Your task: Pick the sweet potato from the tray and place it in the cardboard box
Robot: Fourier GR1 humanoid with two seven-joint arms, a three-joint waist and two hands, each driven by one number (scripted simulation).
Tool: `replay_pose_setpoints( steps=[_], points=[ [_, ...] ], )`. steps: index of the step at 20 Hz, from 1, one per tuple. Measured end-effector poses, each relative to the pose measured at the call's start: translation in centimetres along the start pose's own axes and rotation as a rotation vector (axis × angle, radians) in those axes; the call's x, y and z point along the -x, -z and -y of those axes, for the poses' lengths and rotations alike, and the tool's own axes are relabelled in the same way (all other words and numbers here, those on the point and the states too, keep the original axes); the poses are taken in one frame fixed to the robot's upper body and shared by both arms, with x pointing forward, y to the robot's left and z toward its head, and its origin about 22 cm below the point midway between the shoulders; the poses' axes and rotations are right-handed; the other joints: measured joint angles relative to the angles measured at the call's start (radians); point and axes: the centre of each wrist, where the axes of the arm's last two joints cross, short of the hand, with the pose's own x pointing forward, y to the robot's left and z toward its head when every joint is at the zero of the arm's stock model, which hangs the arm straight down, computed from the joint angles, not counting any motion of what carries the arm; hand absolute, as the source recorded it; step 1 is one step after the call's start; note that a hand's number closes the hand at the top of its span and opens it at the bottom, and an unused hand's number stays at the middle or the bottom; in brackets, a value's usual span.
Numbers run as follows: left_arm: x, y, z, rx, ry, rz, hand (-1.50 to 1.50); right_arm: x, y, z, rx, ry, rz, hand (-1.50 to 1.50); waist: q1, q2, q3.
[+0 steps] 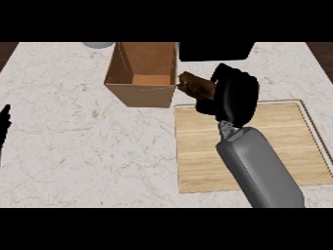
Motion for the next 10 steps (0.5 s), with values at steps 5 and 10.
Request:
replay_pose_setpoints(
  steps=[5,10],
  points=[
    [-1.4,1.1,1.0,0.038,-0.008,0.040,0.00,-5.7,-1.4,3.7,0.073,0.066,-0.001,1.50,0.051,0.022,0.003],
    [-2.3,1.4,2.1,0.056,-0.012,0.072,0.00,-8.7,0.6,5.4,0.097,0.107,-0.021,1.50,0.080,0.034,0.005]
  ],
)
